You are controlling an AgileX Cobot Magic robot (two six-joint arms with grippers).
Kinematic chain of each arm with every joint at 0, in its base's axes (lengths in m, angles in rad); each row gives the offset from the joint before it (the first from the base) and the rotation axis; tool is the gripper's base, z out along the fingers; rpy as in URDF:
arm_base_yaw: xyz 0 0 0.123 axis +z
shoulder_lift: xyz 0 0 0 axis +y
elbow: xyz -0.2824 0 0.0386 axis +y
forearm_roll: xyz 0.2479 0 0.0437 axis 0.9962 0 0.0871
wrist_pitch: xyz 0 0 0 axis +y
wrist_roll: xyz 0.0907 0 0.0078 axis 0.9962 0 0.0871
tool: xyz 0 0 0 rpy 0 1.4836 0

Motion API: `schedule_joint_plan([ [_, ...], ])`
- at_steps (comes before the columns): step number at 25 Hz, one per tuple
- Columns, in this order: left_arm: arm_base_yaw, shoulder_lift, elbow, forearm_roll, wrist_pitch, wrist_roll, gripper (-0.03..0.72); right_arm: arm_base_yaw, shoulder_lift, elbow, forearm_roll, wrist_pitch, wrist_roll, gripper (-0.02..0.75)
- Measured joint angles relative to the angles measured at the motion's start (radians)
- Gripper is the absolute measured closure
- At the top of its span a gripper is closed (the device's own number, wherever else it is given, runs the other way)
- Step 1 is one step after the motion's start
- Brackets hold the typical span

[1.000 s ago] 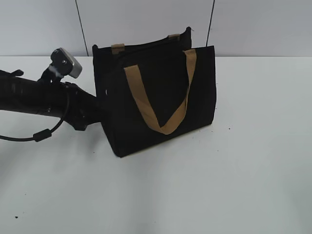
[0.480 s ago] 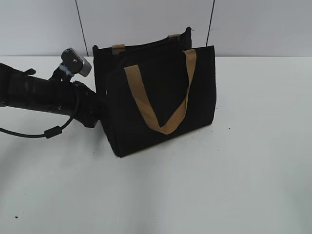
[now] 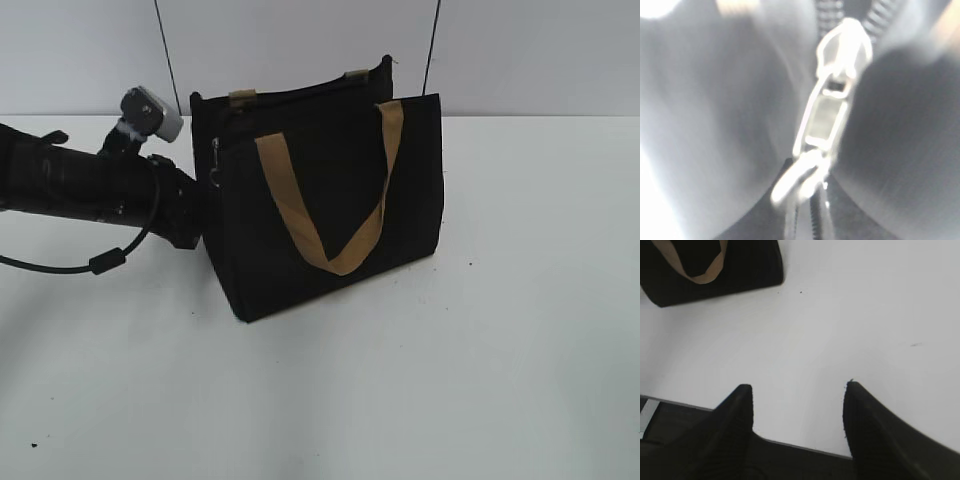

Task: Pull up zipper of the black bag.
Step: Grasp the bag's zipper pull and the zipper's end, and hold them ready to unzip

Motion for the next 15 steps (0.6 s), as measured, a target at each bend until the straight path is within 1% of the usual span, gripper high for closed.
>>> schedule_joint_plan([
  [5, 0.007, -0.062, 0.000, 0.000, 0.033, -0.022, 0.650, 0.000, 0.208, -0.064, 0.101, 0.000, -0.137, 0.344],
  [9, 0.010, -0.107, 0.000, 0.000, 0.036, -0.055, 0.651, 0.000, 0.402, -0.193, 0.142, -0.022, -0.249, 0.375],
  [12, 0.011, -0.131, 0.001, -0.001, 0.036, -0.070, 0.651, 0.002, 0.549, -0.293, 0.167, -0.029, -0.309, 0.385],
  [15, 0.021, -0.145, 0.010, -0.001, 0.037, -0.084, 0.652, 0.005, 0.684, -0.375, 0.223, -0.031, -0.390, 0.389],
])
